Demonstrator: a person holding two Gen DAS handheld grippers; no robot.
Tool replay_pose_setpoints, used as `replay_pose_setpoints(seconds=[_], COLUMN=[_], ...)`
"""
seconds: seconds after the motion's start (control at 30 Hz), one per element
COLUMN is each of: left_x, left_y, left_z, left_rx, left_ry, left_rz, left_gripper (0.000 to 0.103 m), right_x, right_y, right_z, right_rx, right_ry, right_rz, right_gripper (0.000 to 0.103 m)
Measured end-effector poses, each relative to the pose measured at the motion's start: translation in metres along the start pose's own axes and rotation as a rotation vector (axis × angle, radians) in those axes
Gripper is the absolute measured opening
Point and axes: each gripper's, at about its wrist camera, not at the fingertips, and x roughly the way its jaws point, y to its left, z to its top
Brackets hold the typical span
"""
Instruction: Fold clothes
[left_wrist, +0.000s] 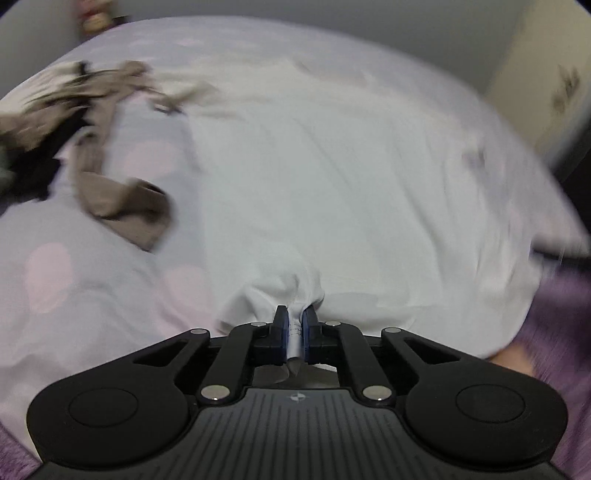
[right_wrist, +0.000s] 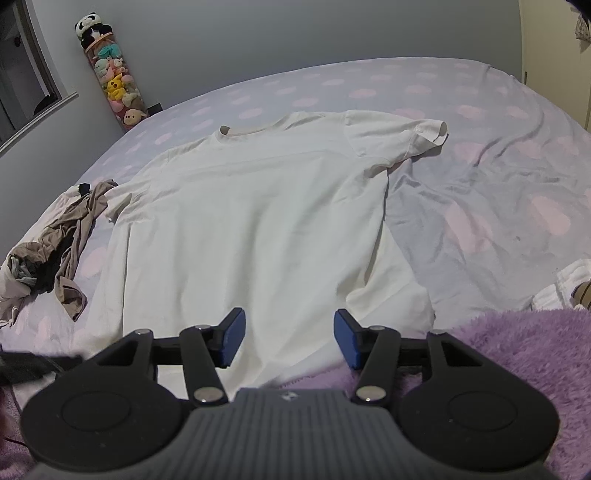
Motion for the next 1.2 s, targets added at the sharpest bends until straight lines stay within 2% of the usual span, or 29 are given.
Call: replay_pose_setpoints(seconds=[0.13,0.23,0.37,0.5,0.57,0.7,0.77,0.87,1.0,1.07,1.1,1.2], left_x=[-0.031,-0.031,-0.019,-0.014,-0.014,-0.009,-0.007,-0.007,-0.007,-0.006,-0.007,-0.010], left_y=[0.043,0.075,0.098,0.115,0.120,0.125,0.125,0.125,0.126,0.125,0.125,0.124], left_z=[0.009,0.008,0.000,-0.009,-0.010,-0.015,-0.017,-0.019,-0.020,-0.020,-0.020,-0.020], left_rx=[-0.144,-0.238,-0.296,-0.355,-0.364,-0.362,-0.359,-0.355,-0.353,-0.351,-0.350,-0.349], left_ry=[-0.072,-0.063,-0.039,-0.036,-0.039,-0.041,-0.038,-0.044,-0.054,-0.056,-0.058,-0.082], left_rz=[0.033,0.068,0.120,0.176,0.179,0.188,0.188,0.185,0.181,0.180,0.178,0.166], left_gripper=[0.005,0.005,0.005,0.005,0.005,0.005,0.005,0.005,0.005,0.005,0.005,0.005], right_x=[0.000,-0.003,-0.011,-0.017,-0.016,0.004,0.018,0.034,0.051,0.064,0.071,0.076], right_y=[0.001,0.000,-0.005,-0.012,-0.012,-0.013,-0.013,-0.015,-0.018,-0.022,-0.025,-0.028], right_z=[0.001,0.007,0.023,0.035,0.039,0.043,0.046,0.050,0.049,0.046,0.044,0.044], right_rx=[0.002,-0.009,-0.040,-0.068,-0.093,-0.113,-0.136,-0.139,-0.067,-0.057,-0.051,-0.028], right_ry=[-0.003,-0.014,-0.022,0.011,0.042,0.170,0.222,0.292,0.393,0.434,0.452,0.459], right_rz=[-0.004,-0.022,-0.071,-0.090,-0.099,-0.101,-0.141,-0.152,-0.115,-0.157,-0.179,-0.120], right_gripper=[0.057,0.057,0.057,0.057,0.057,0.057,0.057,0.057,0.057,0.056,0.054,0.004])
